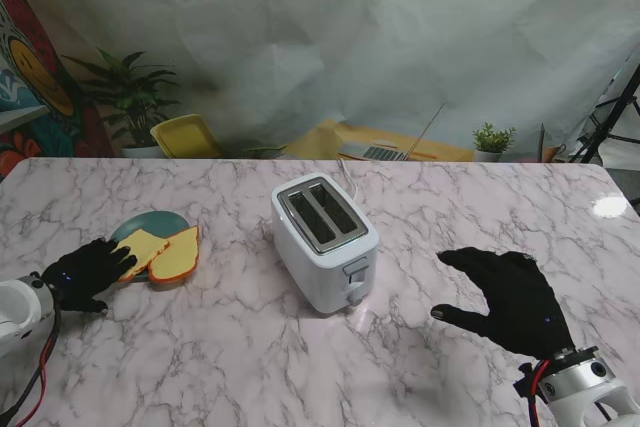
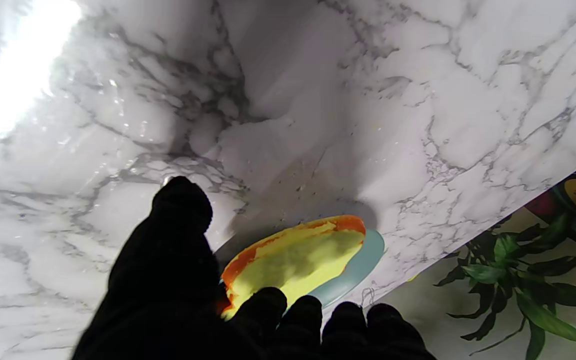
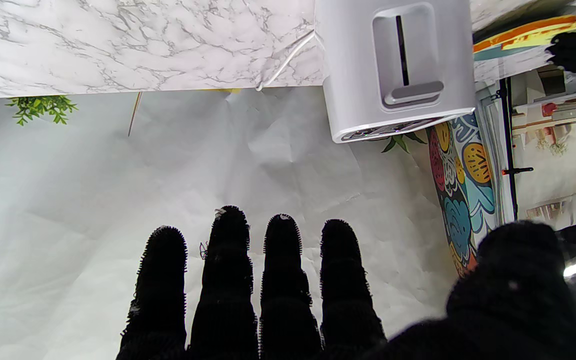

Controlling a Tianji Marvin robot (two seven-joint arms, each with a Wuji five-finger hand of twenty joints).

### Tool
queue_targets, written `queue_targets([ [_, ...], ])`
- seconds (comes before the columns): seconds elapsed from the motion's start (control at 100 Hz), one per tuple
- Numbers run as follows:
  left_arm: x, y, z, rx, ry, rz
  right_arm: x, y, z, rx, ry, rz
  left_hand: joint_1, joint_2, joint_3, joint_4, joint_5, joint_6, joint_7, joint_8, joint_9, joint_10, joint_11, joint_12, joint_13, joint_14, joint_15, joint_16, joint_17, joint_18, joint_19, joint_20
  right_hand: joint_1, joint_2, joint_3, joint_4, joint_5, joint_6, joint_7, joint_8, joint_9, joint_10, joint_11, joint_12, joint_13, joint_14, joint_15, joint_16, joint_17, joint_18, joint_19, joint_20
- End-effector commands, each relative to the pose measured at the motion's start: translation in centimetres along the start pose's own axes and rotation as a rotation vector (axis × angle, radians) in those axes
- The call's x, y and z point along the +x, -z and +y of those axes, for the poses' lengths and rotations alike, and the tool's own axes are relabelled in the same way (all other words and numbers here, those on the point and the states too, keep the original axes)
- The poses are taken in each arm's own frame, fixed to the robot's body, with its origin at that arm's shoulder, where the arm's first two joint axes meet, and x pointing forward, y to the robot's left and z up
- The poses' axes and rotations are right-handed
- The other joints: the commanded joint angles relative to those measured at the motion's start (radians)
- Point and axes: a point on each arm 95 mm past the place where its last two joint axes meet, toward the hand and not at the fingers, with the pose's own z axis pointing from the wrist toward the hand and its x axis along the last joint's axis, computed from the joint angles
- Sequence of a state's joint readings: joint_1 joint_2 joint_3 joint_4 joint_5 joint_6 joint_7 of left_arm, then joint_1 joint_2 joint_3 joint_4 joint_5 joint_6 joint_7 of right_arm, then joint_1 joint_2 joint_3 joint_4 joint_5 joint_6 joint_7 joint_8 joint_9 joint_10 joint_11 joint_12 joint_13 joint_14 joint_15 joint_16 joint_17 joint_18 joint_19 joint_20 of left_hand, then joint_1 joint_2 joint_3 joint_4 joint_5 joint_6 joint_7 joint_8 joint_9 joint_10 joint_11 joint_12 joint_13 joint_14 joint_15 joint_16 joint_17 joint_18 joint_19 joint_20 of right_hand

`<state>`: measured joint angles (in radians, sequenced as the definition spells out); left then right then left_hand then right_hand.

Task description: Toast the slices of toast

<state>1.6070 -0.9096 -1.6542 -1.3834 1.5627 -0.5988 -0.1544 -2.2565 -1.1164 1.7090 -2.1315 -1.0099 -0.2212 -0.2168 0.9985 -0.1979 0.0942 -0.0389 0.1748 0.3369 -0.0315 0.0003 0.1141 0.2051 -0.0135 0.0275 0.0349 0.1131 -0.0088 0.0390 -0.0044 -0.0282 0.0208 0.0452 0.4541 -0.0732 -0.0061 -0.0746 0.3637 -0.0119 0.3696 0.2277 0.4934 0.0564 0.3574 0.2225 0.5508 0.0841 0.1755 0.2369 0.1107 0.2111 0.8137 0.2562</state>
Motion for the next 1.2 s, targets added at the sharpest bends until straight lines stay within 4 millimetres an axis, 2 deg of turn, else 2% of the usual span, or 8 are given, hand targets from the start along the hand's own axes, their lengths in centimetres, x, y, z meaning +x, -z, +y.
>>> queue_targets([
  [0.0, 0.0, -0.4, 0.3, -0.009, -0.005, -0.013, 0.0, 0.1, -0.1, 0.007, -0.002, -0.005, 0.051, -0.02, 0.034, 0.025, -0.036, 0.022, -0.016, -0.012, -0.041, 0.006, -0.026, -0.016, -0.025, 0.004, -0.02, -0.012, -0.01, -0.05, -0.041, -0.03, 0.024, 0.051, -0.014, 0.02, 0.018, -0.009, -0.006, 0.02, 0.014, 0.001, 0.007, 0.008, 0.011, 0.0, -0.005, 0.012, -0.003, 0.022, 0.004, 0.013],
  [0.55, -0.7, -2.6, 0.8, 0.022, -0.011, -0.034, 0.1, 0.0, -0.2, 0.02, -0.011, -0.003, 0.099, -0.009, 0.043, 0.023, -0.036, 0.01, -0.014, -0.009, -0.04, -0.007, -0.026, -0.016, -0.021, 0.0, -0.014, -0.003, -0.008, -0.047, -0.036, -0.034, 0.022, 0.055, -0.013, 0.02, 0.022, -0.015, -0.004, 0.021, 0.021, -0.004, 0.005, 0.007, 0.015, -0.002, -0.006, 0.013, -0.002, 0.022, 0.003, 0.014],
  [0.63, -0.7, -3.0, 0.9, 0.037, 0.001, -0.034, 0.1, 0.0, -0.2, 0.02, -0.01, -0.003, 0.152, -0.011, 0.045, 0.024, -0.037, -0.016, 0.007, 0.044, -0.035, -0.034, -0.017, 0.003, -0.006, -0.016, 0.016, 0.101, 0.002, -0.057, 0.014, 0.051, 0.023, 0.055, -0.013, 0.02, 0.023, -0.016, -0.003, 0.022, 0.022, -0.006, 0.005, 0.007, 0.015, -0.001, -0.006, 0.013, -0.003, 0.022, 0.002, 0.014],
  [0.8, -0.8, -4.1, 1.5, 0.095, 0.038, -0.03, 0.1, 0.0, -0.2, 0.02, -0.008, -0.004, 0.278, -0.012, 0.08, 0.023, -0.011, -0.096, 0.092, 0.335, 0.019, -0.1, 0.092, 0.29, 0.075, -0.047, 0.279, 0.262, 0.003, -0.079, 0.414, 0.207, 0.023, 0.056, -0.013, 0.02, 0.025, -0.016, -0.002, 0.022, 0.024, -0.007, 0.004, 0.007, 0.015, 0.001, -0.007, 0.014, -0.002, 0.023, 0.002, 0.014],
  [0.93, -0.9, -4.5, 1.8, 0.123, 0.063, -0.026, 0.0, 0.0, -0.3, 0.02, -0.007, -0.005, 0.291, -0.035, 0.24, 0.007, 0.017, -0.145, 0.333, 0.376, 0.087, -0.132, 0.27, 0.277, 0.142, -0.06, 0.451, 0.307, -0.004, -0.102, 0.671, 0.309, 0.022, 0.056, -0.014, 0.02, 0.026, -0.018, -0.002, 0.022, 0.025, -0.005, 0.003, 0.007, 0.017, 0.0, -0.006, 0.014, -0.002, 0.022, 0.002, 0.015],
  [0.99, -0.9, -4.6, 1.9, 0.132, 0.071, -0.025, 0.0, 0.0, -0.3, 0.02, -0.006, -0.005, 0.292, -0.039, 0.299, -0.005, 0.008, -0.158, 0.464, 0.37, 0.098, -0.139, 0.352, 0.265, 0.186, -0.058, 0.473, 0.317, 0.023, -0.101, 0.716, 0.324, 0.021, 0.057, -0.014, 0.02, 0.025, -0.017, -0.002, 0.022, 0.025, -0.006, 0.003, 0.007, 0.017, 0.0, -0.007, 0.014, -0.002, 0.023, 0.002, 0.015],
  [1.13, -1.0, -4.8, 2.0, 0.157, 0.089, -0.023, 0.0, 0.0, -0.3, 0.022, -0.005, -0.005, 0.292, -0.035, 0.416, -0.023, 0.046, -0.182, 0.577, 0.372, 0.155, -0.149, 0.425, 0.288, 0.275, -0.06, 0.507, 0.337, 0.093, -0.089, 0.751, 0.33, 0.021, 0.057, -0.014, 0.02, 0.025, -0.017, -0.002, 0.021, 0.027, -0.007, 0.003, 0.007, 0.017, -0.001, -0.007, 0.014, -0.002, 0.023, 0.002, 0.015],
  [1.19, -1.0, -4.7, 1.9, 0.167, 0.094, -0.024, 0.0, 0.0, -0.3, 0.021, -0.005, -0.005, 0.292, -0.049, 0.459, -0.072, 0.059, -0.192, 0.617, 0.377, 0.187, -0.153, 0.43, 0.292, 0.308, -0.058, 0.519, 0.366, 0.117, -0.075, 0.777, 0.293, 0.022, 0.057, -0.014, 0.02, 0.025, -0.018, -0.002, 0.021, 0.028, -0.007, 0.003, 0.007, 0.017, 0.001, -0.007, 0.014, -0.003, 0.023, 0.002, 0.015],
])
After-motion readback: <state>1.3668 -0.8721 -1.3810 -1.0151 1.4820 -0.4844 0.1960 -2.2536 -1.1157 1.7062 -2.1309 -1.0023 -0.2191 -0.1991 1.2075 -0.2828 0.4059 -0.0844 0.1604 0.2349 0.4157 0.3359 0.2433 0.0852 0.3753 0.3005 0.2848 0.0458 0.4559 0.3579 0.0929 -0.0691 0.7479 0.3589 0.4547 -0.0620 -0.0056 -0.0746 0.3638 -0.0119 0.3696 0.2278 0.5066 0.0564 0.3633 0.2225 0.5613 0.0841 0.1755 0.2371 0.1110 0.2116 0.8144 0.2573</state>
